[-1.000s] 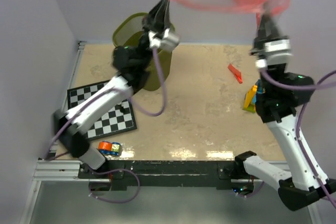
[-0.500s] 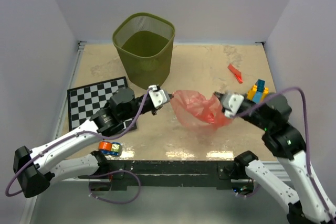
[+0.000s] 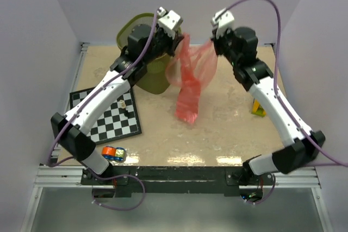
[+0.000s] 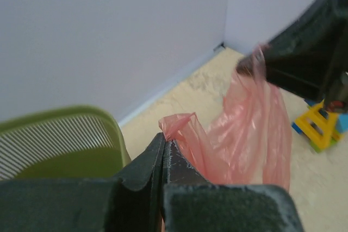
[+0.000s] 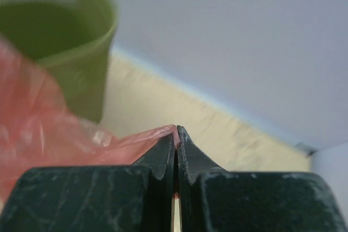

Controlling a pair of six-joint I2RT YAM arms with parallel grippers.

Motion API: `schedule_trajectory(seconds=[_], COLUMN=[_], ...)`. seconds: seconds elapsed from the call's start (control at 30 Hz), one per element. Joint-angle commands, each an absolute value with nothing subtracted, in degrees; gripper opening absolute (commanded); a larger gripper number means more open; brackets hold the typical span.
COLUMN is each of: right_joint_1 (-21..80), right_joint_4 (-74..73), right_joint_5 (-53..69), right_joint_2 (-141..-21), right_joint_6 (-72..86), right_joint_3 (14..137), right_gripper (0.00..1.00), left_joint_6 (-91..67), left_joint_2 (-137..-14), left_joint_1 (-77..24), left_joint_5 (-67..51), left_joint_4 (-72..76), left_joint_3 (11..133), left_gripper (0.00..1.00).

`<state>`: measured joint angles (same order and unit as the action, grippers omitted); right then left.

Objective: Put the trash bags into the trash bin

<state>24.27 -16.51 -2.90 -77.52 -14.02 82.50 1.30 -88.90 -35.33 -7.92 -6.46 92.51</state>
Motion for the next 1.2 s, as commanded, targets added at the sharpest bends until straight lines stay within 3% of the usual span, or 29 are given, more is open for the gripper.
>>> schedule_trajectory(seconds=[0.0, 0.13, 0.23, 0.3, 0.37, 0.43, 0.5, 0.57, 0.6, 0.63, 0.67, 0.7, 0.77, 0.97, 1.17], right_joint_1=[21.71, 21.62, 22.41, 23.02, 23.47, 24.6, 25.49, 26.1, 26.8, 26.98, 26.9, 26.98, 27.16, 27.07, 26.98], right_joint_4=[6.39, 15.26, 27.03, 37.73, 49.44, 52.12, 44.79, 21.94, 0.83, -29.75, -49.46, -60.45, -62.42, -36.78, -25.67], right_joint_5=[-15.9, -15.12, -8.55, -0.39, 6.64, 10.97, 11.25, 9.16, 9.49, 16.8, 23.31, 27.82, 31.74, 20.31, 13.56], right_joint_2=[-89.43, -99.04, -96.7, -90.65, -83.35, -77.72, -72.63, -68.92, -70.12, -73.36, -77.04, -79.52, -75.53, -57.33, -55.8], right_joint_6=[-23.44, -30.48, -30.76, -31.81, -34.0, -38.04, -40.68, -43.84, -47.16, -54.68, -60.06, -59.16, -53.22, -38.06, -31.47], right_joint_3=[104.88, 130.38, 134.21, 126.44, 114.5, 101.75, 88.57, 76.25, 74.64, 76.79, 76.56, 71.07, 64.97, 63.29, 62.4], right_gripper=[0.0, 0.0, 0.0, 0.0, 0.0, 0.0, 0.0, 0.0, 0.0, 0.0, 0.0, 0.0, 0.0, 0.0, 0.0], left_joint_6=[12.36, 26.6, 33.81, 38.91, 44.1, 50.25, 53.25, 48.38, 40.07, 40.6, 40.69, 32.6, 25.87, 16.0, 16.17], left_joint_2=[-95.61, -101.76, -107.64, -112.04, -113.55, -110.59, -103.13, -89.64, -81.82, -75.56, -73.15, -71.99, -70.06, -62.41, -63.46], left_joint_1=[-35.95, -36.21, -36.74, -38.14, -40.33, -42.97, -45.08, -45.79, -44.31, -39.77, -39.38, -43.12, -45.44, -46.14, -46.14], left_joint_5=[-0.54, 6.66, 8.62, 3.64, -3.39, -6.23, -2.93, 3.76, -2.75, -26.13, -34.28, -27.93, -30.74, -13.91, -5.9], left_joint_4=[6.64, 29.38, 51.71, 60.97, 66.77, 74.05, 79.96, 66.91, 41.22, 15.38, -4.54, -11.97, -21.5, -1.24, -0.97], left_joint_3=[108.16, 117.92, 128.02, 137.49, 138.44, 127.42, 104.8, 79.67, 71.8, 69.98, 69.0, 68.47, 67.77, 54.68, 54.84], left_gripper=[0.0, 0.0, 0.0, 0.0, 0.0, 0.0, 0.0, 0.0, 0.0, 0.0, 0.0, 0.0, 0.0, 0.0, 0.0])
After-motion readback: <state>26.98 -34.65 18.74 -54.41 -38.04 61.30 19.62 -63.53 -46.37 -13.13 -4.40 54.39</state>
